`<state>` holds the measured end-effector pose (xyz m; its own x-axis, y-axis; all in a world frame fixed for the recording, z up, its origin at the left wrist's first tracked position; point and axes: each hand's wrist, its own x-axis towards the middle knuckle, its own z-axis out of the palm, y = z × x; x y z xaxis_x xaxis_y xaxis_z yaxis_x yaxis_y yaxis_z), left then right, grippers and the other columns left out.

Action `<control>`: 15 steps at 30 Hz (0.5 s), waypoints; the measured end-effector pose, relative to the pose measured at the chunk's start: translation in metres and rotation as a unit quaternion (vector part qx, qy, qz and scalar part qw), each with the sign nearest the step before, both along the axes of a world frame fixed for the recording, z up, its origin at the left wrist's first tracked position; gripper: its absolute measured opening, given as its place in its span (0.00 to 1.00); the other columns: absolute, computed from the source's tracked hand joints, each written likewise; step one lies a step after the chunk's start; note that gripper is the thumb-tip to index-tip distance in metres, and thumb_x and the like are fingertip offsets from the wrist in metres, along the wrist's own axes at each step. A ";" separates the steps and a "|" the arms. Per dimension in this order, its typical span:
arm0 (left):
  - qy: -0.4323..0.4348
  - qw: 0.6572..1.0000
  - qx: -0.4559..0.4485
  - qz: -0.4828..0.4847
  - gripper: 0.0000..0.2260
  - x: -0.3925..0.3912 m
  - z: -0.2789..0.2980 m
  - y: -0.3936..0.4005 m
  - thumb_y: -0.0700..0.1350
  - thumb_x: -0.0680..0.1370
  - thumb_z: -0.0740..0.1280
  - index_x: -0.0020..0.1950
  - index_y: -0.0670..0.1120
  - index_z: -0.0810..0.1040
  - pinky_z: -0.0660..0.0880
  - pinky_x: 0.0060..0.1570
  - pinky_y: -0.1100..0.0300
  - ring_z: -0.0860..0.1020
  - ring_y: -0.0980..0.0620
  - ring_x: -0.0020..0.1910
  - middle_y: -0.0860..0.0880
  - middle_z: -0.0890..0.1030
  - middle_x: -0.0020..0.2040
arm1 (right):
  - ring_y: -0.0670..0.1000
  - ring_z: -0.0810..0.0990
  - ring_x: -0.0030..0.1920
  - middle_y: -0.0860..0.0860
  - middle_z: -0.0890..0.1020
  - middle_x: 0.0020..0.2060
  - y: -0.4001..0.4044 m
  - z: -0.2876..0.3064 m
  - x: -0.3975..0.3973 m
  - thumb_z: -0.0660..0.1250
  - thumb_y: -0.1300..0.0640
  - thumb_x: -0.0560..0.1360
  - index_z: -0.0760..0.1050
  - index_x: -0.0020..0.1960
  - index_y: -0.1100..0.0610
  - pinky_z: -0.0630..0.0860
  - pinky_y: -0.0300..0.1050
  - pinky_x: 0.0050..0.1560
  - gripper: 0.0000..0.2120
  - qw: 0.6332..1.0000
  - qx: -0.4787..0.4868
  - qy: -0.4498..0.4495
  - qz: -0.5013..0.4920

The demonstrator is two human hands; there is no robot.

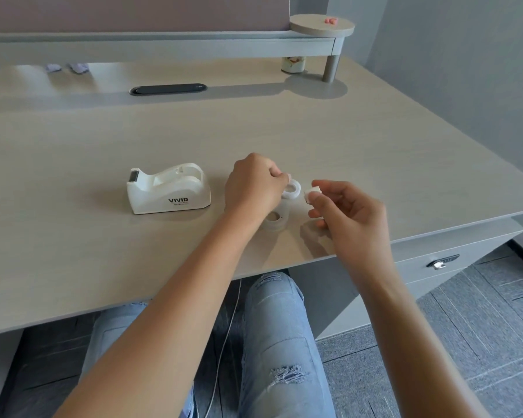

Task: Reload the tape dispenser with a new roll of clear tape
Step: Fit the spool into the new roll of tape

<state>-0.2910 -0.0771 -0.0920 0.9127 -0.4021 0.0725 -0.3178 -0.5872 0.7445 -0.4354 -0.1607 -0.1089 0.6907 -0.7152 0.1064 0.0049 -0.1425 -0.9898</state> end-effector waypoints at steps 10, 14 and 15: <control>-0.166 0.964 0.046 -0.202 0.25 -0.054 -0.025 0.084 0.31 0.78 0.60 0.73 0.45 0.76 0.67 0.76 0.54 0.68 0.52 0.78 0.51 0.73 0.76 | 0.46 0.84 0.37 0.49 0.87 0.41 0.004 -0.003 -0.005 0.74 0.56 0.80 0.85 0.58 0.54 0.86 0.55 0.47 0.08 0.999 -0.032 0.005 0.010; -0.175 0.963 0.064 -0.196 0.20 -0.075 -0.026 0.102 0.43 0.81 0.66 0.73 0.48 0.76 0.71 0.72 0.56 0.69 0.55 0.76 0.56 0.71 0.78 | 0.47 0.85 0.38 0.51 0.88 0.43 0.011 -0.003 -0.010 0.73 0.56 0.80 0.85 0.57 0.54 0.85 0.56 0.49 0.07 0.999 -0.042 0.000 0.021; -0.177 0.962 0.067 -0.198 0.21 -0.080 -0.026 0.105 0.45 0.80 0.68 0.73 0.48 0.76 0.71 0.71 0.56 0.69 0.55 0.75 0.56 0.71 0.78 | 0.47 0.85 0.38 0.50 0.88 0.43 0.013 -0.004 -0.013 0.73 0.57 0.80 0.85 0.57 0.54 0.85 0.56 0.49 0.07 0.999 -0.043 -0.001 0.025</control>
<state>-0.3710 0.0284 -0.1181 0.6133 -0.7409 0.2739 -0.7562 -0.4506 0.4745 -0.4481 -0.1477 -0.1125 0.7256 -0.6674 0.1676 0.0171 -0.2260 -0.9740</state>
